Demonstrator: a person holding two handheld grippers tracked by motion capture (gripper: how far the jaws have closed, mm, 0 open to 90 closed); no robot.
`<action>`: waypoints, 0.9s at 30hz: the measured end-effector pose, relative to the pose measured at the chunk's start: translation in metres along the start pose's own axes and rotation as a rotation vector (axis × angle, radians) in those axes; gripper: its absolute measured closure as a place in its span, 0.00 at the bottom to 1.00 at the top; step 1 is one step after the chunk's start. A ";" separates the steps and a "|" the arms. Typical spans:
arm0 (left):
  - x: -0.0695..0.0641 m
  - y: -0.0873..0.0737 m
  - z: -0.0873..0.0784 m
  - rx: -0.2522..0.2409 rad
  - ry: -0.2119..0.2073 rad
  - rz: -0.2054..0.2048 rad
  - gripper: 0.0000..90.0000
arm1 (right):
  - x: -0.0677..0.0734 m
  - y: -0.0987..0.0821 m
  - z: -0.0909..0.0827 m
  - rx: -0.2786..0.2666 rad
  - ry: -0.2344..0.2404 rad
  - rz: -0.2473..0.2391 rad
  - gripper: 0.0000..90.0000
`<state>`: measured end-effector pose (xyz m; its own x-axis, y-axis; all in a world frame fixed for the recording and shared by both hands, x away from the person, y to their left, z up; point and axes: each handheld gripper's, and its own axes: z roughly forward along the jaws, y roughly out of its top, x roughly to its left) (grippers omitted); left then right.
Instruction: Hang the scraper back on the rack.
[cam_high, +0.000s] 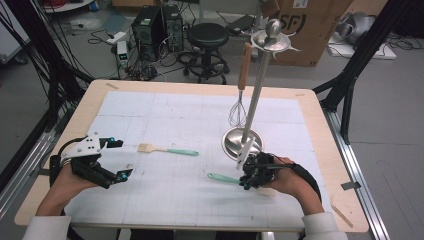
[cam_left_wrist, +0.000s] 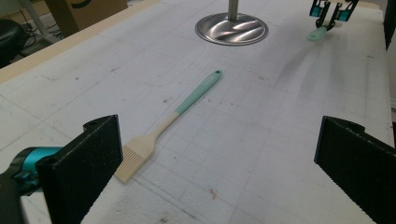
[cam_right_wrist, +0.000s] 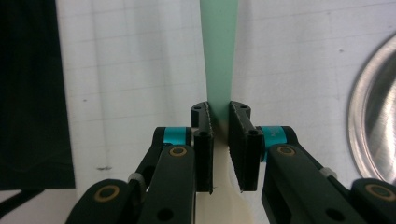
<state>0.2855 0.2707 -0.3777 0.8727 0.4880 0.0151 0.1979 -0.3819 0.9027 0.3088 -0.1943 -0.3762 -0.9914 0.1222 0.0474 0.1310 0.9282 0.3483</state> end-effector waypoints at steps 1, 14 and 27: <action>0.000 0.000 0.000 0.001 0.002 -0.001 0.02 | 0.001 -0.002 -0.004 -0.017 -0.008 0.004 0.90; 0.002 -0.003 -0.001 0.001 0.003 -0.013 0.02 | 0.001 -0.040 -0.050 -0.198 -0.027 0.079 0.90; 0.002 -0.004 -0.001 0.003 0.003 -0.015 0.02 | 0.000 -0.072 -0.090 -0.413 -0.037 0.176 0.90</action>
<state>0.2860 0.2741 -0.3806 0.8684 0.4959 0.0027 0.2125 -0.3771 0.9015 0.2999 -0.2930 -0.3171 -0.9523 0.2852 0.1087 0.2801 0.6752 0.6824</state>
